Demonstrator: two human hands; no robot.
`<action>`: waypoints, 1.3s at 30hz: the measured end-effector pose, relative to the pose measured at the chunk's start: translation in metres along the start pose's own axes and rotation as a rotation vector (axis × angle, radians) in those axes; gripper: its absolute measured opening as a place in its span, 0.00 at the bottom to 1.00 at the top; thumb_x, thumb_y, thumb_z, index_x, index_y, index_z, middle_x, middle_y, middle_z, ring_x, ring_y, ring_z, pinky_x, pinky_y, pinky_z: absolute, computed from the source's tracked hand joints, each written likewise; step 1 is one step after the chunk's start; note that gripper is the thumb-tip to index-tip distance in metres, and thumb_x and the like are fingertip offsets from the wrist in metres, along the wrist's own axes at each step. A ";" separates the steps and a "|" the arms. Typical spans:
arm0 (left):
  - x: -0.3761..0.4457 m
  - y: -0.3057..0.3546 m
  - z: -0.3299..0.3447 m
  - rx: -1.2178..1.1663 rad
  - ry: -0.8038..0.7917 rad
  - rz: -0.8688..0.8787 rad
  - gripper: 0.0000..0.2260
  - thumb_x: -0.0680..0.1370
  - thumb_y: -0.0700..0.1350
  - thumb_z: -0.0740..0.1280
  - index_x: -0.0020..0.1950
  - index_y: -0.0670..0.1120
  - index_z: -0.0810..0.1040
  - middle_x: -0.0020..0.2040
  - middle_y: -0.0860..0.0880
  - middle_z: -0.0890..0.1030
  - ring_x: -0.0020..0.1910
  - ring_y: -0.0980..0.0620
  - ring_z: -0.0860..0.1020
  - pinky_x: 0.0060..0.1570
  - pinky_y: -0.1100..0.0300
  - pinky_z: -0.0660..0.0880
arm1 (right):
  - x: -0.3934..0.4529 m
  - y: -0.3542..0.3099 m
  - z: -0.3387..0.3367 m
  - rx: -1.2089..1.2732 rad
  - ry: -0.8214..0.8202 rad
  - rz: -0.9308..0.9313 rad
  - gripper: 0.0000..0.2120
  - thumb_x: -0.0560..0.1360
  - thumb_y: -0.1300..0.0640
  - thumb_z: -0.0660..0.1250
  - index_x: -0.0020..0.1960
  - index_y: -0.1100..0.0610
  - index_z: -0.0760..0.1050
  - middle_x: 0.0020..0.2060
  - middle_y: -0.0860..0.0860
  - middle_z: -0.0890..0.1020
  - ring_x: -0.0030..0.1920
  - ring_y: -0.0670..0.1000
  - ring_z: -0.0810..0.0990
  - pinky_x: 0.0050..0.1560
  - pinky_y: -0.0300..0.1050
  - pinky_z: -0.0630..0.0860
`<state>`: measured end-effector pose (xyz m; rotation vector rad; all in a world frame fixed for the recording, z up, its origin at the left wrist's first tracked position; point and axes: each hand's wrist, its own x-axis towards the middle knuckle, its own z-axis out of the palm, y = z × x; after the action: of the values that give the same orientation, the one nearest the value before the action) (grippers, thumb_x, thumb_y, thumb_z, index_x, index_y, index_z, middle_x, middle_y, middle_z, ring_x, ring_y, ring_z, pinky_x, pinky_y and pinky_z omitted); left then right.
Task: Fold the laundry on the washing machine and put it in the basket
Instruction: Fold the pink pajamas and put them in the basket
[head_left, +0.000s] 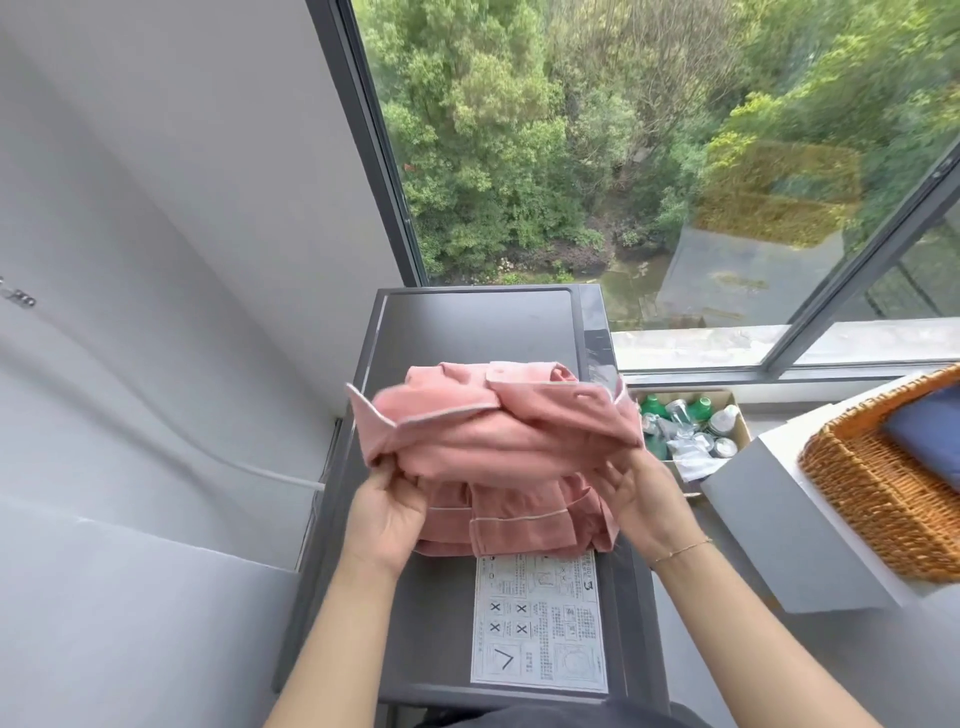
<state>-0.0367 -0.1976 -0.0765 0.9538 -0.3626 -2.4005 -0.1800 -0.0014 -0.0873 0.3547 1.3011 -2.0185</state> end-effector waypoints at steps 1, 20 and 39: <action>0.003 -0.008 -0.015 0.137 0.117 -0.008 0.12 0.78 0.33 0.57 0.57 0.40 0.77 0.51 0.42 0.81 0.42 0.51 0.82 0.35 0.61 0.80 | -0.001 0.010 -0.009 -0.194 0.086 0.031 0.09 0.76 0.72 0.57 0.46 0.62 0.73 0.35 0.56 0.77 0.33 0.52 0.78 0.30 0.40 0.79; 0.024 -0.014 -0.056 2.288 -0.387 0.619 0.37 0.65 0.49 0.51 0.77 0.58 0.53 0.77 0.55 0.45 0.78 0.51 0.46 0.74 0.53 0.35 | 0.027 0.064 -0.024 -1.537 -0.317 -0.923 0.21 0.77 0.53 0.56 0.69 0.51 0.72 0.71 0.45 0.67 0.72 0.46 0.63 0.72 0.49 0.58; 0.110 0.029 0.024 1.567 0.241 0.300 0.10 0.76 0.44 0.70 0.53 0.40 0.80 0.53 0.44 0.82 0.55 0.45 0.79 0.54 0.56 0.72 | 0.096 -0.019 0.047 -1.074 0.065 -0.188 0.11 0.75 0.51 0.69 0.39 0.58 0.79 0.32 0.51 0.78 0.39 0.50 0.75 0.35 0.41 0.67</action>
<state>-0.1100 -0.2822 -0.1076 1.5252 -2.2112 -1.3462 -0.2557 -0.0771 -0.1072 -0.2197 2.2753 -1.1681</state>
